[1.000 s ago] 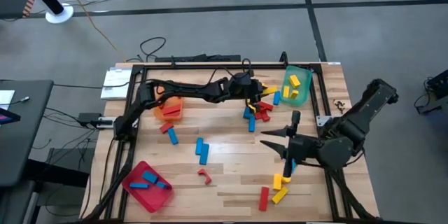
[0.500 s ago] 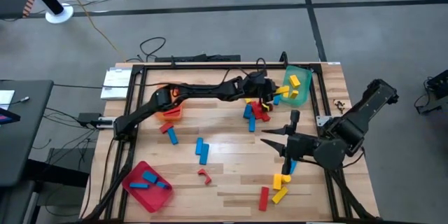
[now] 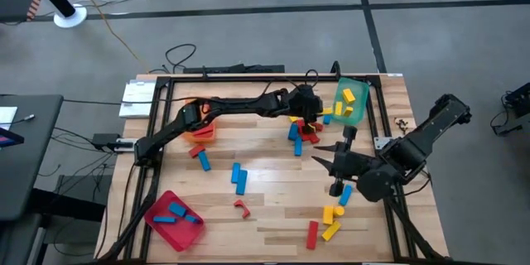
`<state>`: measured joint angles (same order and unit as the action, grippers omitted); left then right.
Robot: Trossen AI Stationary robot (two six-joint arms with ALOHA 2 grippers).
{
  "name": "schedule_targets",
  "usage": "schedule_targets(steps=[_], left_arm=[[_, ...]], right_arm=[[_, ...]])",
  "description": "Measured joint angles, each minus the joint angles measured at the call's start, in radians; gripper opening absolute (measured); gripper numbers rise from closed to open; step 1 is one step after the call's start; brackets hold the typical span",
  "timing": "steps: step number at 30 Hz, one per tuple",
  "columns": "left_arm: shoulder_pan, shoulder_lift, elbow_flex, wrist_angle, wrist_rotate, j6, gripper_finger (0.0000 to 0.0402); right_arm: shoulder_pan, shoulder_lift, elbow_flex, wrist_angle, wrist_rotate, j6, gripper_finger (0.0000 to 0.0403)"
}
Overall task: Sort blocks
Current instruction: Put the yellow wooden block into the green bin
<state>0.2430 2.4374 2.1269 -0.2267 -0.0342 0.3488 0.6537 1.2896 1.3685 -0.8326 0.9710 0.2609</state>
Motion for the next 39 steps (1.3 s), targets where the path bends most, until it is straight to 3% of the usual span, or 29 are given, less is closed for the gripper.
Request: schedule_targets(steps=[5, 11, 19, 27, 34, 39], left_arm=[[-0.013, -0.068, -0.001, -0.171, -0.044, 0.027, 0.0097], [-0.016, -0.158, -0.002, -0.365, -0.087, 0.068, 0.0097], [0.012, -0.303, -0.003, -0.685, -0.111, 0.062, 0.0097], [0.033, -0.459, -0.003, -0.921, 0.152, 0.100, 0.0097], [0.061, -0.545, -0.003, -1.026, 0.411, 0.099, 0.0097], [0.052, -0.556, -0.003, -1.038, 0.489, 0.101, 0.0097]], right_arm=[[-0.039, 0.000, 0.000, -0.110, 0.001, 0.103, 0.0126], [-0.047, 0.000, 0.000, -0.111, 0.000, 0.101, 0.0130], [-0.090, 0.000, 0.000, -0.190, -0.003, 0.086, 0.0184], [-0.163, 0.032, -0.053, -0.118, -0.114, -0.228, 0.0237], [-0.208, 0.119, -0.128, 0.162, -0.128, -0.571, 0.0228], [-0.236, 0.180, -0.131, 0.323, -0.075, -0.739, 0.0206]])
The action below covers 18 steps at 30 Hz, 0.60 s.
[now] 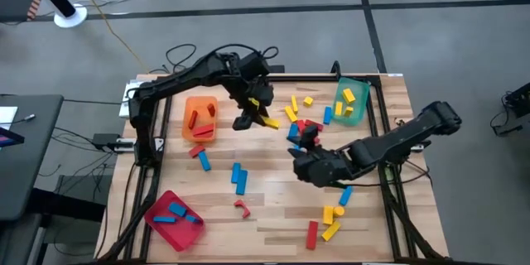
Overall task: Sort blocks
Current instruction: Put the yellow wooden block into the green bin
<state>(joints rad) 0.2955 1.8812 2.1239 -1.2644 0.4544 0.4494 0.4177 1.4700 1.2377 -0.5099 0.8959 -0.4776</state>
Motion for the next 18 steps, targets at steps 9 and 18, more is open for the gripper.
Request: schedule_targets(steps=[9, 18], left_arm=[[-0.003, 0.001, -0.094, -0.023, 0.068, 0.020, 0.0097], [-0.026, 0.001, -0.119, 0.077, 0.127, 0.047, 0.0097]], right_arm=[[-0.016, 0.023, 0.000, 0.104, 0.053, -0.098, 0.0170], [-0.065, 0.024, 0.000, 0.115, -0.074, -0.075, 0.0177]])
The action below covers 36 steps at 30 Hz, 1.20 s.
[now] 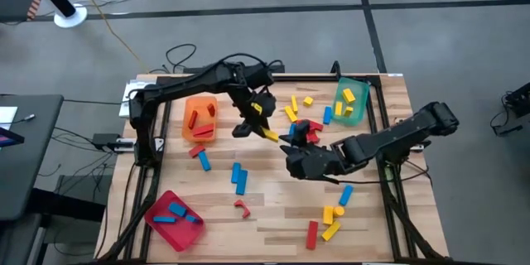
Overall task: Sort blocks
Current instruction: Put the yellow wooden block into the green bin
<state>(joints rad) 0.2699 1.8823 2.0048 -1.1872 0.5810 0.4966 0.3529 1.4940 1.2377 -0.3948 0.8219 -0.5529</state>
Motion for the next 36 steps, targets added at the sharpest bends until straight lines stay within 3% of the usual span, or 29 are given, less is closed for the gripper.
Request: schedule_targets(steps=[11, 27, 36], left_arm=[[-0.008, 0.000, 0.001, 0.107, 0.073, -0.012, 0.0097], [-0.002, 0.000, 0.001, 0.129, 0.072, -0.045, 0.0106], [0.016, 0.000, 0.003, 0.113, 0.042, -0.089, 0.0157]], right_arm=[[-0.023, -0.002, 0.000, 0.046, 0.020, 0.005, 0.0199], [-0.021, -0.002, 0.000, 0.047, 0.055, -0.012, 0.0078], [-0.021, -0.002, 0.001, 0.014, 0.065, 0.030, 0.0068]])
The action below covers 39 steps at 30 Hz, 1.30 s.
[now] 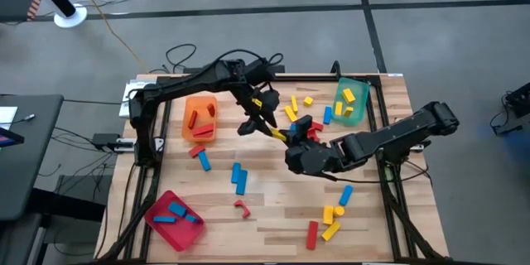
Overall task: Sort blocks
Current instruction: Put the yellow wooden block into the green bin
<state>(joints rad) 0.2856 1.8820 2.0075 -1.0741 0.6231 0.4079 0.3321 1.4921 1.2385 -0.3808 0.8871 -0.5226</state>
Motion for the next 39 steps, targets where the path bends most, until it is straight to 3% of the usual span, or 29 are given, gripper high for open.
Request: schedule_targets(steps=[5, 10, 17, 25, 35, 39], left_arm=[[0.028, -0.026, 0.000, -0.084, -0.108, -0.025, 0.0169], [0.041, -0.047, 0.000, -0.177, -0.311, -0.095, 0.0169], [0.000, -0.053, 0.000, -0.260, -0.366, -0.132, 0.0169], [-0.049, -0.117, 0.000, -0.247, -0.576, -0.137, 0.0169], [-0.058, -0.320, -0.003, -0.196, -0.613, -0.186, 0.0169], [-0.091, -0.424, -0.131, -0.110, -0.613, -0.192, 0.0169]], right_arm=[[-0.027, 0.000, 0.000, -0.159, 0.001, 0.147, 0.0067], [-0.102, 0.000, 0.000, -0.406, -0.007, 0.395, 0.0067], [-0.290, 0.000, 0.000, -0.654, -0.111, 0.639, 0.0067], [-0.549, 0.000, 0.000, -0.781, -0.236, 0.691, 0.0067], [-0.835, 0.000, 0.000, -0.840, -0.375, 0.624, 0.0066], [-0.928, 0.000, 0.000, -0.844, -0.452, 0.607, 0.0066]])
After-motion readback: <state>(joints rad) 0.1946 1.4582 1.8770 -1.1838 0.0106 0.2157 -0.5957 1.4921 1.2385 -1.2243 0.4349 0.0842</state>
